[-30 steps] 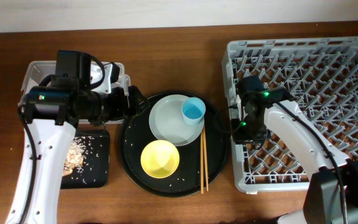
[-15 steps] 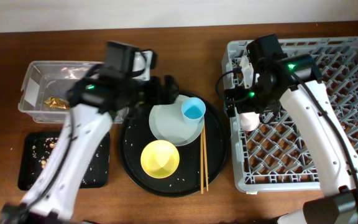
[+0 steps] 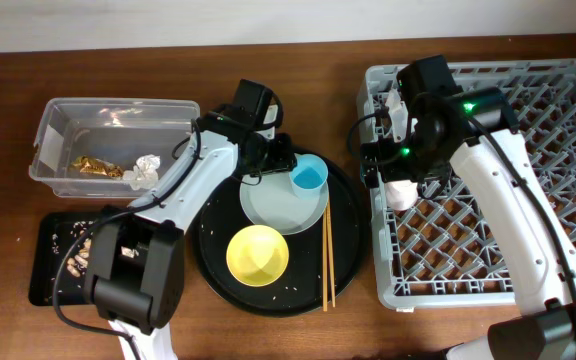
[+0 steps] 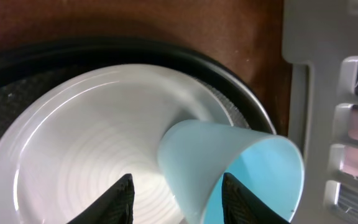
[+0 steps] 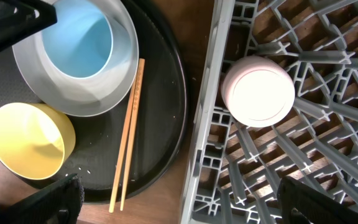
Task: Sort waste into correct bins and load items into the dishwasher rack
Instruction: 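Grasp the blue cup with the left gripper and lift it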
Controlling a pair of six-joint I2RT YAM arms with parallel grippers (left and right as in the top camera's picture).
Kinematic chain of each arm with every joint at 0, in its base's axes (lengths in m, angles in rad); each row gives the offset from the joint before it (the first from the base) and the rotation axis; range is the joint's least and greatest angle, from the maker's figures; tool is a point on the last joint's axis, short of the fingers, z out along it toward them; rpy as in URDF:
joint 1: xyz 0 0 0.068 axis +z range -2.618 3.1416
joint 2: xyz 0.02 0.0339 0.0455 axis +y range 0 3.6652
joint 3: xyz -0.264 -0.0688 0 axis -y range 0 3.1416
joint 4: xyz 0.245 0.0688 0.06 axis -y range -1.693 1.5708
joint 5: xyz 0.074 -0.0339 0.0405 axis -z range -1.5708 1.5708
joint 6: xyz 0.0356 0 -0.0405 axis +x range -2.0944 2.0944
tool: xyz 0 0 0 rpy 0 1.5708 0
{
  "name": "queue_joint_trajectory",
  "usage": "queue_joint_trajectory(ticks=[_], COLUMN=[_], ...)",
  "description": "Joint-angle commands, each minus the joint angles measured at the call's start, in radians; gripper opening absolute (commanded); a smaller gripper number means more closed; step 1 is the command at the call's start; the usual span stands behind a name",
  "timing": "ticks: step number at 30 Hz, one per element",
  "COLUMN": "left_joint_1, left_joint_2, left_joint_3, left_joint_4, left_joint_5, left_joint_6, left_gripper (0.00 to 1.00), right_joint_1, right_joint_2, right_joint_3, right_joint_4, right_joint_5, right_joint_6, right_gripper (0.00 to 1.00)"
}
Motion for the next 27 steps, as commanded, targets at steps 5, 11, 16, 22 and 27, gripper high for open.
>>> queue_joint_trajectory(ticks=[5,11,16,22,27], left_joint_1=[-0.067,-0.086,-0.086,-0.083,-0.021], left_joint_2=[0.022,0.022,0.022,0.0,-0.217], left_joint_3=[0.0,0.0,0.001,0.014,0.087], left_joint_4=[0.026,-0.01,-0.034,-0.038,-0.12], left_joint_5=[-0.052,-0.125,-0.149,-0.119,-0.057], left_joint_6=[-0.013,-0.013,-0.013,-0.013,0.005], left_gripper=[0.38,0.22,0.11,0.01,0.01], right_joint_1=[-0.001,-0.001,-0.001,-0.001,-0.001], right_joint_2=[-0.006,-0.006,-0.006,-0.006,-0.006], right_joint_3=[0.011,0.011,0.011,0.011,0.011], right_joint_4=[0.0,0.0,0.0,0.0,0.0], right_joint_5=[-0.002,-0.002,-0.002,-0.002,-0.002], right_joint_6=[0.0,0.0,0.0,0.0,0.0], right_gripper=[0.98,0.98,0.98,0.98,0.98])
